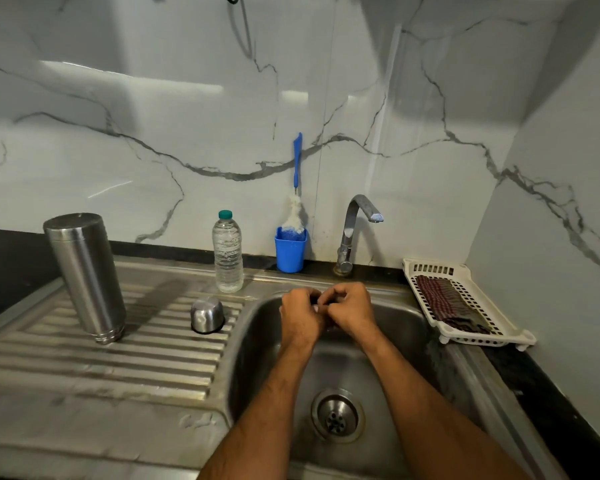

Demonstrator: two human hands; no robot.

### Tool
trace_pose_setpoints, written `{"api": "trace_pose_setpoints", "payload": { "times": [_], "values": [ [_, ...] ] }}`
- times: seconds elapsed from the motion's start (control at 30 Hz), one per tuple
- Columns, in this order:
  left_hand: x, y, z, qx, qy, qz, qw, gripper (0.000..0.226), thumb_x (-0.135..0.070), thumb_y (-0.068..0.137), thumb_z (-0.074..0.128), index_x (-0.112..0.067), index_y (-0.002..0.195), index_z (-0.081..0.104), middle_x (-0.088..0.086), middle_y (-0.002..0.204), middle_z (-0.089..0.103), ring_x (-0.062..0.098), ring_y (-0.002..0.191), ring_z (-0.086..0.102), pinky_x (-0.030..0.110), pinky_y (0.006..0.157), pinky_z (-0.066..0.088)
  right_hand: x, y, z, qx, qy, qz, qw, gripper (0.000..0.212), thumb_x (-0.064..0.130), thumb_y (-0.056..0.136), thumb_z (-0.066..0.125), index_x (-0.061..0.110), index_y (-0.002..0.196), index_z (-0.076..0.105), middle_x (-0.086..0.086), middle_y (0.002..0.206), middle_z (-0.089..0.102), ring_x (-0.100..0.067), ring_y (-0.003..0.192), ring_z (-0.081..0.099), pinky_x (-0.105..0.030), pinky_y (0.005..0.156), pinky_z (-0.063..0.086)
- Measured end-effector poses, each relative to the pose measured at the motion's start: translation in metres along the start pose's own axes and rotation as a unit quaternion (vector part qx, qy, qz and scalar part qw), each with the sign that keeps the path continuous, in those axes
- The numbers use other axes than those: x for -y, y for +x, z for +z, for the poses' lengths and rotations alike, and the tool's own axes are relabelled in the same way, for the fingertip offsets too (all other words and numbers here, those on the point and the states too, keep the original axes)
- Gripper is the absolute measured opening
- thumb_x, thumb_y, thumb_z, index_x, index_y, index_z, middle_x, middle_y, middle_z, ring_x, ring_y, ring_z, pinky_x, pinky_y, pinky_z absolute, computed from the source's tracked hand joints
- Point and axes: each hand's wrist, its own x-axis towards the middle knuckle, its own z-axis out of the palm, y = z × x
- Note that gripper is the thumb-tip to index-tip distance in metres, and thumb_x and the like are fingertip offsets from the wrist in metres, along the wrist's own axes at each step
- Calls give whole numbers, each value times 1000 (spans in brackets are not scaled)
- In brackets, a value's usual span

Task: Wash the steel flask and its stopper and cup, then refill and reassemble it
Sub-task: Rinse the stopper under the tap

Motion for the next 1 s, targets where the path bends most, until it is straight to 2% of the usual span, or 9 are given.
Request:
{"api": "trace_pose_setpoints", "payload": {
  "times": [0.1,0.17,0.23,0.3,0.4,0.5,0.67,0.83,1.0],
  "values": [
    [1,1,-29,-4,-26,5,1000,35,-11,75,87,-20,107,75,-8,96,76,3,86,70,10,73,54,21,-10,4,48,33,-5,998,27,4,80,82,19,100,73,-1,96,74,-17,89,71,-32,66,63],
    [2,3,-48,-10,-31,-2,999,50,-9,69,91,-17,114,73,-4,105,75,6,92,68,19,81,58,36,-16,4,78,51,-5,996,35,1,80,81,17,109,71,0,98,73,-16,87,71,-27,62,61],
    [4,2,-69,-20,-20,-9,1000,60,-10,64,94,-15,119,71,-1,112,75,11,100,70,29,89,60,51,-22,6,108,64,-7,992,39,-4,79,80,11,114,70,-8,104,74,-21,83,75,-28,64,62],
    [8,-1,-90,-31,-10,-5,999,65,-13,62,97,-13,121,70,-1,113,75,12,102,69,27,91,57,64,-26,13,123,44,-14,991,41,-8,79,79,5,117,68,-15,107,74,-25,81,77,-33,69,64],
    [16,-8,-116,-45,-19,-11,999,65,-14,58,99,-14,117,72,-2,109,76,12,100,71,26,89,58,80,-32,29,140,5,-33,990,43,-12,78,78,1,118,68,-18,106,73,-29,85,76,-41,75,64],
    [27,-17,-147,-38,-35,-26,998,66,-7,55,98,-10,115,72,-2,104,75,10,94,70,17,79,55,99,-40,53,148,-63,-86,983,44,-6,77,82,4,118,71,-14,103,75,-24,89,75,-38,74,64],
    [57,-26,-197,-74,-41,-52,995,69,5,57,94,-2,121,68,10,112,75,19,99,72,38,94,59,123,-52,101,157,-86,-114,977,41,1,75,86,4,114,73,-11,101,76,-21,87,74,-38,77,64],
    [92,-34,-238,-110,-16,-53,992,57,5,57,94,-3,110,74,8,99,78,17,89,74,38,86,62,139,-68,143,202,-182,-187,944,59,14,66,94,7,120,71,-7,108,76,-16,98,71,-30,92,58],
    [120,-40,-251,-122,22,-39,991,45,7,69,86,-4,111,74,6,100,77,15,89,73,33,87,61,136,-74,183,174,-235,-218,931,53,13,63,95,8,111,75,-6,103,77,-16,94,71,-31,90,59]
  ]
}}
